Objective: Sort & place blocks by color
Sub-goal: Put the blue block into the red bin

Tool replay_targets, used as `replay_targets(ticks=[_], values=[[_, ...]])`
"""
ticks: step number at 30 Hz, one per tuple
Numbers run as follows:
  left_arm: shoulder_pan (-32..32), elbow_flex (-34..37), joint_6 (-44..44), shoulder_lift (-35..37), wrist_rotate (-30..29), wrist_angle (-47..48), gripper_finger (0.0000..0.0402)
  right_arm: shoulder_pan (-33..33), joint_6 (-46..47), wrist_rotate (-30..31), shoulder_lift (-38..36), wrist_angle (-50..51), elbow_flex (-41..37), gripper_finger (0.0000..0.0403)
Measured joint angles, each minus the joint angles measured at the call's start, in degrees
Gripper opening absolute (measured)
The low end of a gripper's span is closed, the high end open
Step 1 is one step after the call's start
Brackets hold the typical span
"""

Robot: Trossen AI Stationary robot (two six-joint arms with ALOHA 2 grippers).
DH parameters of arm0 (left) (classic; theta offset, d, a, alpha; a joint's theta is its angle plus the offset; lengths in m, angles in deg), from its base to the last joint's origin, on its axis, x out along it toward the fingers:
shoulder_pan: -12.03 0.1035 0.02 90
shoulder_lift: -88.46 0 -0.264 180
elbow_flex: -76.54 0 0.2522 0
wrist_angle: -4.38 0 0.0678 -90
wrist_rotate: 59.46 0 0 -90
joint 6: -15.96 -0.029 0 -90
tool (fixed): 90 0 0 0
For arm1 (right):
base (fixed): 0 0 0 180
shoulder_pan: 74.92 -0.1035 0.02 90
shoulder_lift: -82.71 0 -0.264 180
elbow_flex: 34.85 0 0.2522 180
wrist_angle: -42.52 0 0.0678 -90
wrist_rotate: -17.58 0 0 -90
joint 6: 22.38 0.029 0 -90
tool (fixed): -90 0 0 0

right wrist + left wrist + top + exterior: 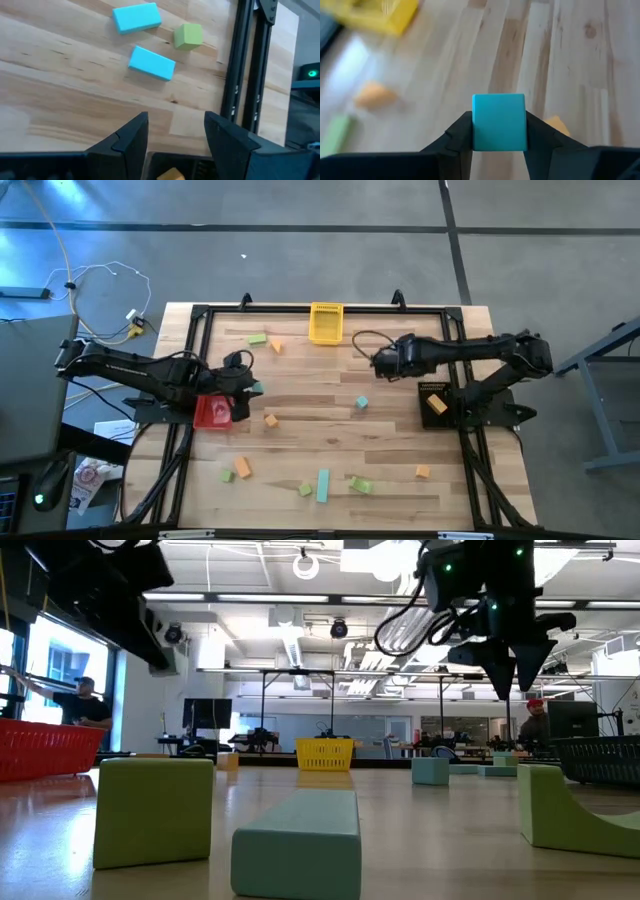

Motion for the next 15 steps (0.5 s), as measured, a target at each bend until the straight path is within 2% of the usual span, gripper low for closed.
replay_targets(ticks=[9,15], values=[[-4.5,0.0,20.7,0.1,2.4,13.9,0.0105,10.1,-12.9,-1.3,0.0,-3.5,0.0,0.0181],[-5.2,0.0,29.4,0.5,3.7,22.8,0.0107,17.3,-20.6,-4.0,0.0,-6.4,0.0,0.0181]])
